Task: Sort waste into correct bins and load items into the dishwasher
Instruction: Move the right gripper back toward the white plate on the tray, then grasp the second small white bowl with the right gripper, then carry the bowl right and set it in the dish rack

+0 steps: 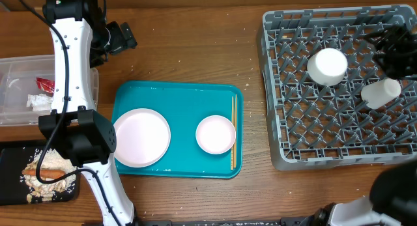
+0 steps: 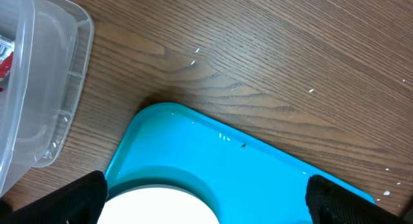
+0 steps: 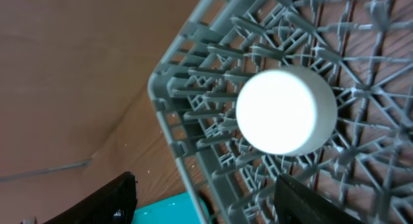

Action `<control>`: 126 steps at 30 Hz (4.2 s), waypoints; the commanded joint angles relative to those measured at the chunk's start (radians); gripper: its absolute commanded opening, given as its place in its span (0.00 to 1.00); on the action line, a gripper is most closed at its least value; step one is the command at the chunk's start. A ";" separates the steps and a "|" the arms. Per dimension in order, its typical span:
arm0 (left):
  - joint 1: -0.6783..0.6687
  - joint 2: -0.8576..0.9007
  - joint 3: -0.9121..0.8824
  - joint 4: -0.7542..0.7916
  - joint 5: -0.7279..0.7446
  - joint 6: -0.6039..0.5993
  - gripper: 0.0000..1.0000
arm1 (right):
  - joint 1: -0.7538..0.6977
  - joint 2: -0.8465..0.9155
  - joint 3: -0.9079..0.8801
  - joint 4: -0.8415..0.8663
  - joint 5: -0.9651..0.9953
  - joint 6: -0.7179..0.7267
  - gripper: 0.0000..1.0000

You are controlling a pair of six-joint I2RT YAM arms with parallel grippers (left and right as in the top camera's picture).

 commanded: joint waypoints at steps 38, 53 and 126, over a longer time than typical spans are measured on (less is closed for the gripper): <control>-0.005 0.000 0.000 -0.001 0.007 -0.007 1.00 | 1.311 0.441 -0.084 0.017 0.486 0.340 0.67; -0.005 0.000 0.000 -0.001 0.007 -0.007 1.00 | 1.306 0.477 -0.024 -0.053 0.522 0.339 0.04; -0.005 0.000 0.000 -0.001 0.007 -0.007 1.00 | -0.056 0.050 -0.356 -0.100 -0.317 -0.436 0.08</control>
